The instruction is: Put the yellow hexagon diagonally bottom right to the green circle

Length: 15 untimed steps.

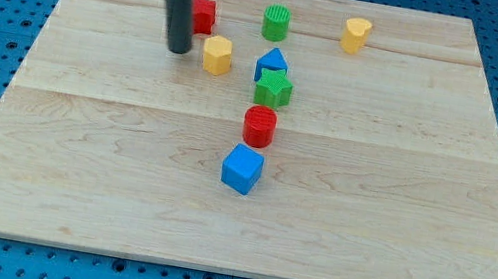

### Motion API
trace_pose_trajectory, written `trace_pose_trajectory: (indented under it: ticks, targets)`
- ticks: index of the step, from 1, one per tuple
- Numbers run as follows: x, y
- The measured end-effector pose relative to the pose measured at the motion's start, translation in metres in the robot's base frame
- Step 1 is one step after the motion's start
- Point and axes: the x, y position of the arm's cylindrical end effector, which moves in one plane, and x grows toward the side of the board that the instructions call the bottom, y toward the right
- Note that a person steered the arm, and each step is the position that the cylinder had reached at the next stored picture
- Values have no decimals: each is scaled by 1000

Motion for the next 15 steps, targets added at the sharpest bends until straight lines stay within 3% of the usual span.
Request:
trace_pose_trajectory:
  ticks: [1,3,5,6,7,8,10,11,15]
  targets:
    - [23,24]
    - [2,99]
    - [-20,55]
    - [-20,106]
    - [-36,105]
    - [-4,53]
    - [148,6]
    - [193,46]
    - [195,137]
